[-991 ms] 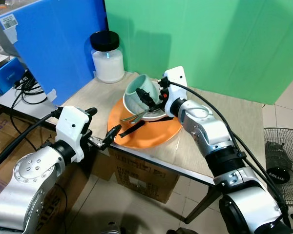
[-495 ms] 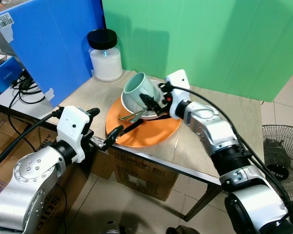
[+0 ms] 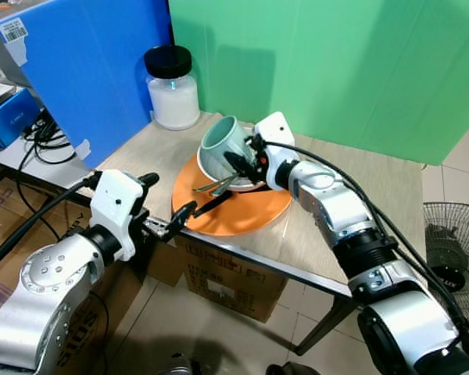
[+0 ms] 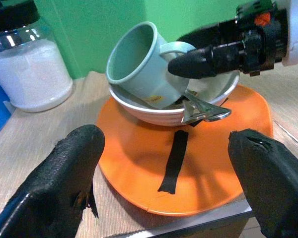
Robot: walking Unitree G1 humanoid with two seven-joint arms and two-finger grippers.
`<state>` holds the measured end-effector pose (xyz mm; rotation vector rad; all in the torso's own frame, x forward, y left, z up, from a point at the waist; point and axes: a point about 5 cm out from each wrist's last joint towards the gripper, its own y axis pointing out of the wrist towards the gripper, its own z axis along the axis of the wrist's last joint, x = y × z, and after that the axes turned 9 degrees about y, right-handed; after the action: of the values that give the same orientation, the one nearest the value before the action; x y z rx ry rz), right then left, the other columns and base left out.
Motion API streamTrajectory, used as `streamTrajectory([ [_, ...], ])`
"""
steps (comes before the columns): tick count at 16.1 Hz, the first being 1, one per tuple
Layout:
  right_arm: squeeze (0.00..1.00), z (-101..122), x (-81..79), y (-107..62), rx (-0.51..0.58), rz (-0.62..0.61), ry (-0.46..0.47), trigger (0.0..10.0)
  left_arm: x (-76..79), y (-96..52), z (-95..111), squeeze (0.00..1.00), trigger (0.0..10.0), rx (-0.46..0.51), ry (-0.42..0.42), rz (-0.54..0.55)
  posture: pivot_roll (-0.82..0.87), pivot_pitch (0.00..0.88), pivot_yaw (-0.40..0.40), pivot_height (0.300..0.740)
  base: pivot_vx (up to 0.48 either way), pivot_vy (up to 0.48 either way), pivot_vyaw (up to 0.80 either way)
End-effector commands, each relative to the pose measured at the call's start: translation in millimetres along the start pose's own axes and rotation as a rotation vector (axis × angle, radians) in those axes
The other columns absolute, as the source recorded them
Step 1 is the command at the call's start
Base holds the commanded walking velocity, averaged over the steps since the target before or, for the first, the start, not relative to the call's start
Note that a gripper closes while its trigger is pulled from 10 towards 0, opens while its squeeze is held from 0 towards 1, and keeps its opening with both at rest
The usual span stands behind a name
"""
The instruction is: Setting the table
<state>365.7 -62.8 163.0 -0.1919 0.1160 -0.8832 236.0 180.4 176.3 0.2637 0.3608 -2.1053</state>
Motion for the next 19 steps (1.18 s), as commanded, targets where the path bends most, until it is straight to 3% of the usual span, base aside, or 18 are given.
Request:
streamTrajectory([
  [1, 0.0, 1, 0.8, 1.8, -0.027, -0.008, -0.02, 0.0, 1.3, -1.1, 3, 0.0, 10.0, 0.007, 0.008, -0.013, 0.1, 0.084, 0.013, 0.74, 0.0, 0.0, 0.0],
  [12, 0.0, 7, 2.7, -1.2, 0.03, -0.025, 0.032, 0.0, 1.2, -0.6, 4, 0.0, 10.0, 0.01, 0.008, -0.01, 0.1, 0.075, 0.018, 0.74, 0.0, 0.0, 0.0],
  [16, 0.0, 14, 5.5, -12.6, 0.132, -0.049, 0.082, 0.0, 3.0, 4.4, 6, 0.0, 10.0, 0.021, 0.015, -0.007, 0.09, 0.076, 0.03, 0.74, 0.0, 0.0, 0.0],
  [19, 0.0, 23, 6.6, -35.8, 0.282, -0.071, 0.15, 0.0, 9.2, 11.0, 11, 0.0, 10.0, 0.047, 0.016, 0.021, 0.09, 0.071, 0.016, 0.74, 0.0, 0.0, 0.0],
])
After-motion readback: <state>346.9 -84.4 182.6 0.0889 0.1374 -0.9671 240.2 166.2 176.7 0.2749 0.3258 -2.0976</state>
